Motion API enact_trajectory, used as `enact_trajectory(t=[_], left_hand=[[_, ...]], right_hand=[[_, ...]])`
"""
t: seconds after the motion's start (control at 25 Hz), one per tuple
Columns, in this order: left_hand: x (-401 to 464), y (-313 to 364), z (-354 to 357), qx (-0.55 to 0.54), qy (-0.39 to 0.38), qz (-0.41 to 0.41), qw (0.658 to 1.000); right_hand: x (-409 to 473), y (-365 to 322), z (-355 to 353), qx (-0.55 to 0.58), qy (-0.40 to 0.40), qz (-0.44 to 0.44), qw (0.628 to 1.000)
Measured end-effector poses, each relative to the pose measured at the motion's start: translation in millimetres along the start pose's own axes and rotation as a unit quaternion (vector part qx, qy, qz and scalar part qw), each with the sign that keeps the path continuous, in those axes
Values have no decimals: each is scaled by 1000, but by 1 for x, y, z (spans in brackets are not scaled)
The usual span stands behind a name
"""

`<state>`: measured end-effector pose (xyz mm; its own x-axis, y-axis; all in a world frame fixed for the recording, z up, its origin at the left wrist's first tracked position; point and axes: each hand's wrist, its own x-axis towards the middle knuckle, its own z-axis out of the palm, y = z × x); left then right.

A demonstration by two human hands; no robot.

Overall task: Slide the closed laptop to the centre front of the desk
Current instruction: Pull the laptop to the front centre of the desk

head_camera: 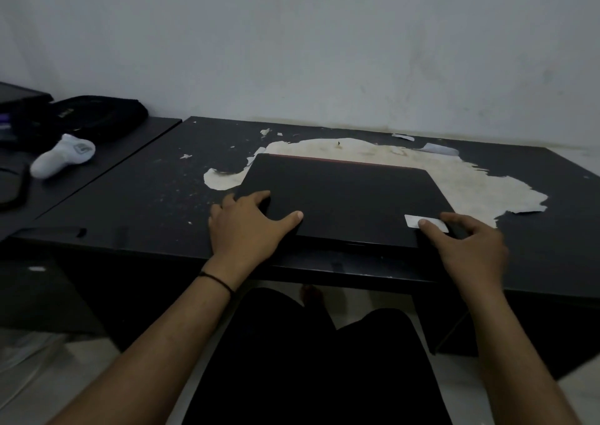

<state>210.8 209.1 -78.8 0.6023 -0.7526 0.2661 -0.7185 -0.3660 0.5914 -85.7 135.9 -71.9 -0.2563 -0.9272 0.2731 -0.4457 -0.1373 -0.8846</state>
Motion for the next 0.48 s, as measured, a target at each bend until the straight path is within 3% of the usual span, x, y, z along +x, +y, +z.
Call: enact_trajectory(t=[0.48], left_hand=[[-13,6,5,15,23,-1,1000]], right_hand=[[0,0,4,-44,31,-11,999]])
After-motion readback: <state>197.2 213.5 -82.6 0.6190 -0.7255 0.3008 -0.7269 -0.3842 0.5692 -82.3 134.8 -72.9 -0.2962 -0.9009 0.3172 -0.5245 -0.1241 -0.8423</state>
